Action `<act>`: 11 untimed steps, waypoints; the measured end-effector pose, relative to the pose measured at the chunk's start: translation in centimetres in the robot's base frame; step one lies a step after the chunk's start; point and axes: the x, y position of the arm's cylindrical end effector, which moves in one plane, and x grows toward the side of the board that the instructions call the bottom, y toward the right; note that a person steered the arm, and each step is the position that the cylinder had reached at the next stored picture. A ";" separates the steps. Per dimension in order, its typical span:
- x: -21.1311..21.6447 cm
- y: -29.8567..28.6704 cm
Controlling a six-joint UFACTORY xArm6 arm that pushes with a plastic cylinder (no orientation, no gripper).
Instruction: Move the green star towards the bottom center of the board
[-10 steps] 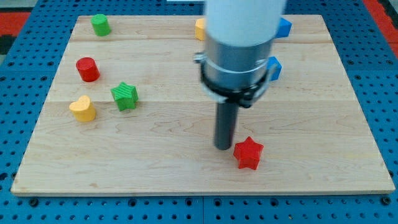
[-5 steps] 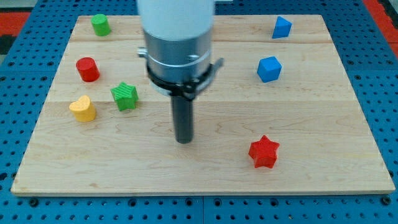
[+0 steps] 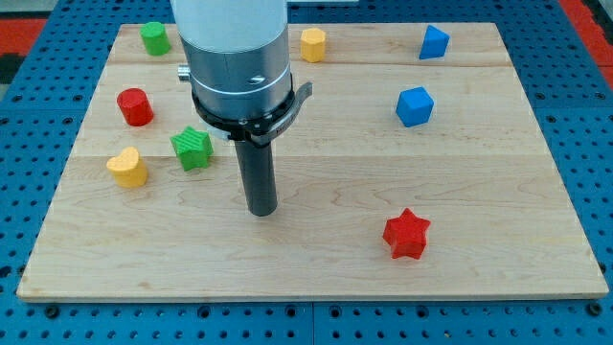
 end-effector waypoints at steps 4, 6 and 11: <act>-6.0 -8.8; -6.8 -10.8; -14.6 -16.2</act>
